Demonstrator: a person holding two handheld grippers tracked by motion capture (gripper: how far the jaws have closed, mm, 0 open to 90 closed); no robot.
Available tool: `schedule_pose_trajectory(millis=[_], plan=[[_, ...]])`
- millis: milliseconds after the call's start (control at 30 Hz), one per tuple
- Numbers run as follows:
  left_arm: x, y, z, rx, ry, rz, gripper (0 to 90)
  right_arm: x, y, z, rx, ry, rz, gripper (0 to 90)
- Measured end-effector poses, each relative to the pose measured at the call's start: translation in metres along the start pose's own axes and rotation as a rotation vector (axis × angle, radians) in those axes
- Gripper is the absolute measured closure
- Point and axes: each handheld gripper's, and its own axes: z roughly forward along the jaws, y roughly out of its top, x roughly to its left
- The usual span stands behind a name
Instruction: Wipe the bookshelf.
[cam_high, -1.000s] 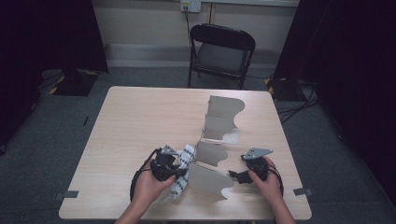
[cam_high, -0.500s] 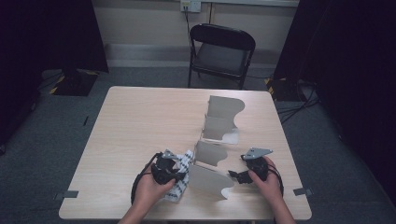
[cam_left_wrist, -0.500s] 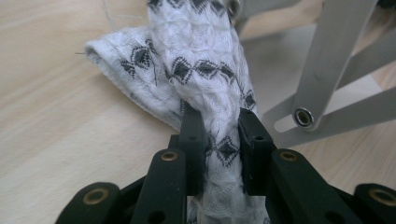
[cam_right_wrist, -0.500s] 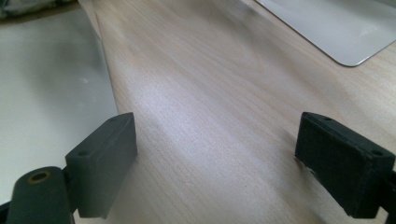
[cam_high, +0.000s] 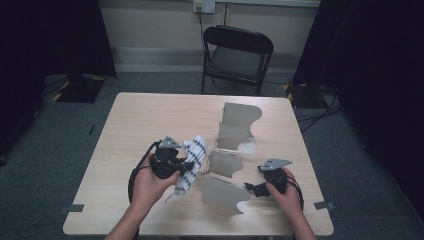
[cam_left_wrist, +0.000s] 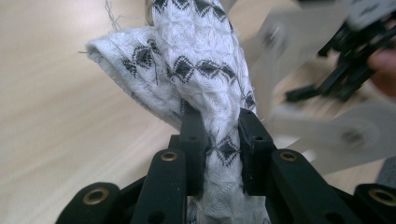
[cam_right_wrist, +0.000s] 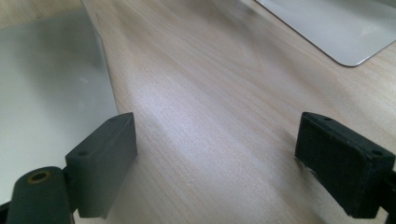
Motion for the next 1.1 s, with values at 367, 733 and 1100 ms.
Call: schedule_pose_trajectory(millis=[367, 733, 1100], plan=[[-0.008, 0.002, 0.019, 0.021, -0.014, 0.036, 74.7, 0.0, 0.0, 0.0, 0.0, 0.0, 0.0, 12.0], [0.001, -0.03, 0.053, 0.089, -0.03, 0.0, 74.8, 0.0, 0.0, 0.0, 0.0, 0.001, -0.001, 12.0], [0.009, -0.058, 0.079, 0.149, -0.038, -0.035, 74.8, 0.0, 0.0, 0.0, 0.0, 0.001, 0.0, 12.0]])
